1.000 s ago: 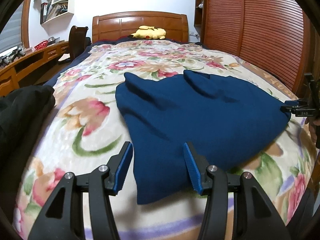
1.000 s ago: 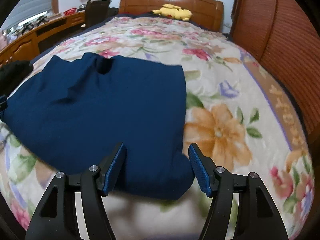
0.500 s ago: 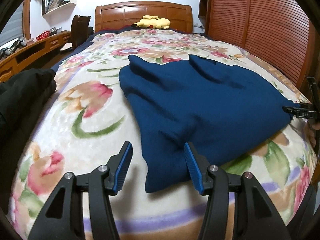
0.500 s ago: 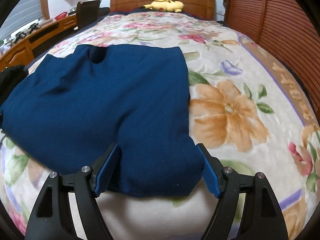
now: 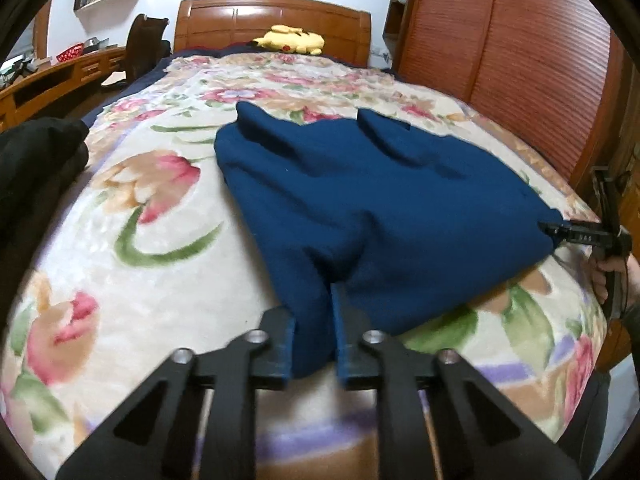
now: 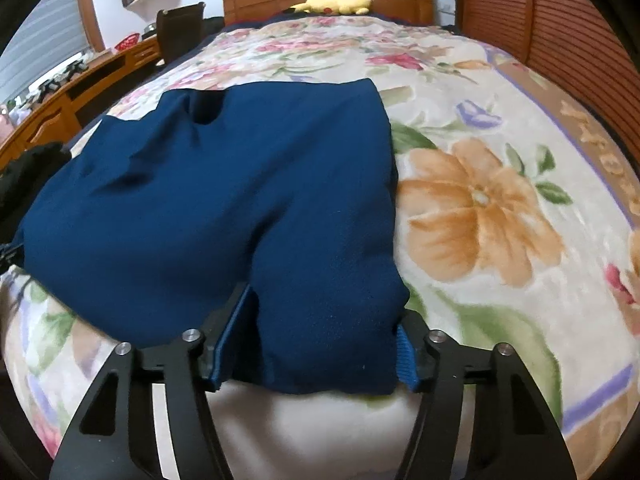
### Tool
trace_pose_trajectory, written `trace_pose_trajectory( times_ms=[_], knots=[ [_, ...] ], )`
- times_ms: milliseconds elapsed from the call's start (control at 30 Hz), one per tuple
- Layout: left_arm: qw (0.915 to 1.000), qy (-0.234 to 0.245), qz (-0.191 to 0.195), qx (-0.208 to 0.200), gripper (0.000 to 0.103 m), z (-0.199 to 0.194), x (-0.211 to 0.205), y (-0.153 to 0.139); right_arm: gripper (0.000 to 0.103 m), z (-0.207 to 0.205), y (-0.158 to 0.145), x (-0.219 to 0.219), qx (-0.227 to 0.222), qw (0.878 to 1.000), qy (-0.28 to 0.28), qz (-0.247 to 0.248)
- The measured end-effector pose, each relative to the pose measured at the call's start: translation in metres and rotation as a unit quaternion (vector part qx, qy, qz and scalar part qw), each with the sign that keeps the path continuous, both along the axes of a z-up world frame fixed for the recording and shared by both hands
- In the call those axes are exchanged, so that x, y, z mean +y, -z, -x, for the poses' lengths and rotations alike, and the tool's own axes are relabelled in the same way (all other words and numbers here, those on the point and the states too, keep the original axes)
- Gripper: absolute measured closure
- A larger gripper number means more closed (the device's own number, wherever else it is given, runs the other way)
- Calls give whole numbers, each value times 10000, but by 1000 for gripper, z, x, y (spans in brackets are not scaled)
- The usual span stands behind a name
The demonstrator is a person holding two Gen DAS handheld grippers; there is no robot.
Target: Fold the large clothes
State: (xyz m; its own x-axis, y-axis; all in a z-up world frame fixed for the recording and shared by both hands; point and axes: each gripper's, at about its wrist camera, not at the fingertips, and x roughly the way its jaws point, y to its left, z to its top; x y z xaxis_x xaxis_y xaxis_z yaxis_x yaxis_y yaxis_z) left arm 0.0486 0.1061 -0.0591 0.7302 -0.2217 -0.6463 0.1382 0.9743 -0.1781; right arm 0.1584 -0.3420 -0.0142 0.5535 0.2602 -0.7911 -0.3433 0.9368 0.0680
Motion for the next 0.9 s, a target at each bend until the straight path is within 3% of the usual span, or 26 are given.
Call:
trace_pose_trajectory(
  times_ms=[67, 167, 233, 633, 900],
  knots=[
    [10000, 1, -25, -59, 99, 3, -1, -3, 66, 4, -4, 1, -111, 9999, -30, 52],
    [9997, -13, -151, -176, 100, 10, -3, -8, 78, 12, -13, 3, -309, 9993, -134, 163],
    [9995, -35, -184, -265, 101, 17, -3, -11, 80, 20, -21, 5, -493, 9982, -199, 270],
    [9982, -11, 51, -593, 102, 71, 9, -23, 83, 83, -70, 3, -930, 9937, -585, 239],
    [9984, -66, -98, -553, 99, 76, 5, -17, 79, 89, -46, 1, -611, 9971, -379, 258]
  ],
)
